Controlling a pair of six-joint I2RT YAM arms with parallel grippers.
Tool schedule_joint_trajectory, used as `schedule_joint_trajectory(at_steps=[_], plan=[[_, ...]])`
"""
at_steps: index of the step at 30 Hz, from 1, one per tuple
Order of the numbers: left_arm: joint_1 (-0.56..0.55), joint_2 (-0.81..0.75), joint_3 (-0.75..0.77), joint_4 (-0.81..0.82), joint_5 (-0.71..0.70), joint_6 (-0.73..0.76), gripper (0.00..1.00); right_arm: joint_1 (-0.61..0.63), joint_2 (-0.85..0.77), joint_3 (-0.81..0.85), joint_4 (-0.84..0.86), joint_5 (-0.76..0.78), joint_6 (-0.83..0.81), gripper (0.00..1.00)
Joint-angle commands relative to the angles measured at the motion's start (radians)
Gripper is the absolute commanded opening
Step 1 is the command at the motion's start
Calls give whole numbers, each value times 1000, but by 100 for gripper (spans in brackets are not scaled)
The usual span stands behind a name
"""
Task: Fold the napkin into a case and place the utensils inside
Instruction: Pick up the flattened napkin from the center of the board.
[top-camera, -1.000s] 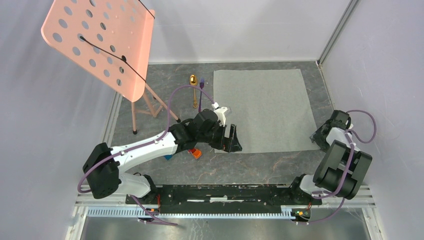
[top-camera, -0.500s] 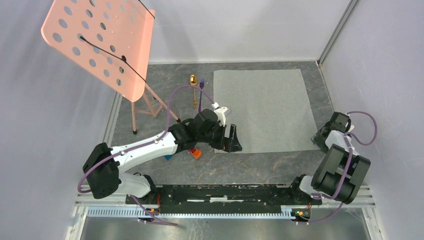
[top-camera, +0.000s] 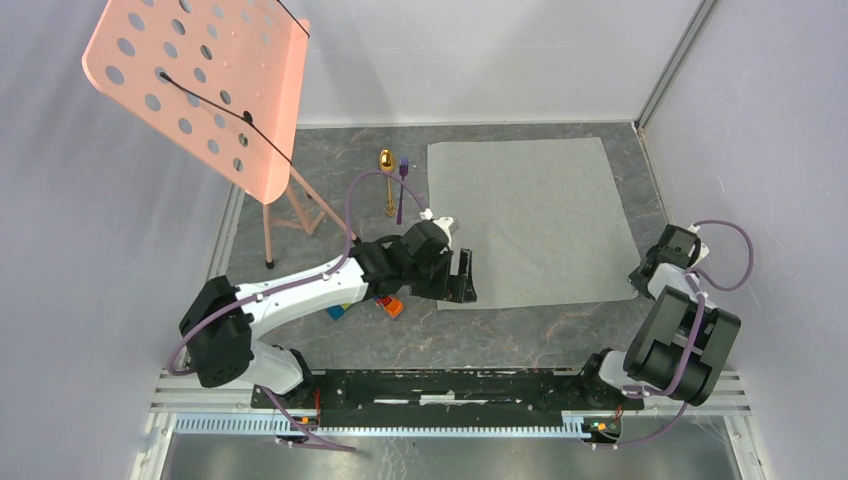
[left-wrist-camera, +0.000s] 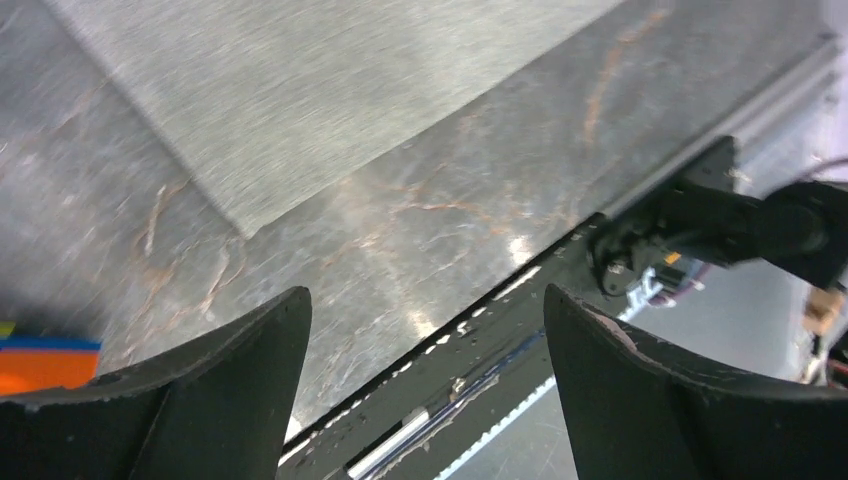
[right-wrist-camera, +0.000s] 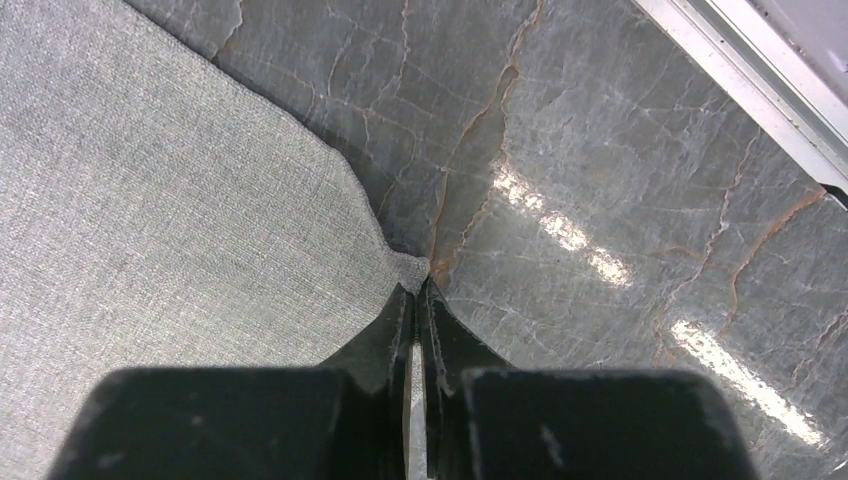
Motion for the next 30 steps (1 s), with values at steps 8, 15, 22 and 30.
schedule_joint_trajectory(at_steps=[8,15,22,30], plan=[[-48,176,152,-449,-322,-687,82,77,-68,-55,-36,92,-2,0],[-41,324,296,-586,-431,-886,70,108,-83,-71,-34,86,55,0],[-23,420,343,-631,-439,-973,60,109,-67,-69,-44,71,65,0],[-8,478,364,-636,-407,-988,60,109,-86,-68,-48,89,61,0]])
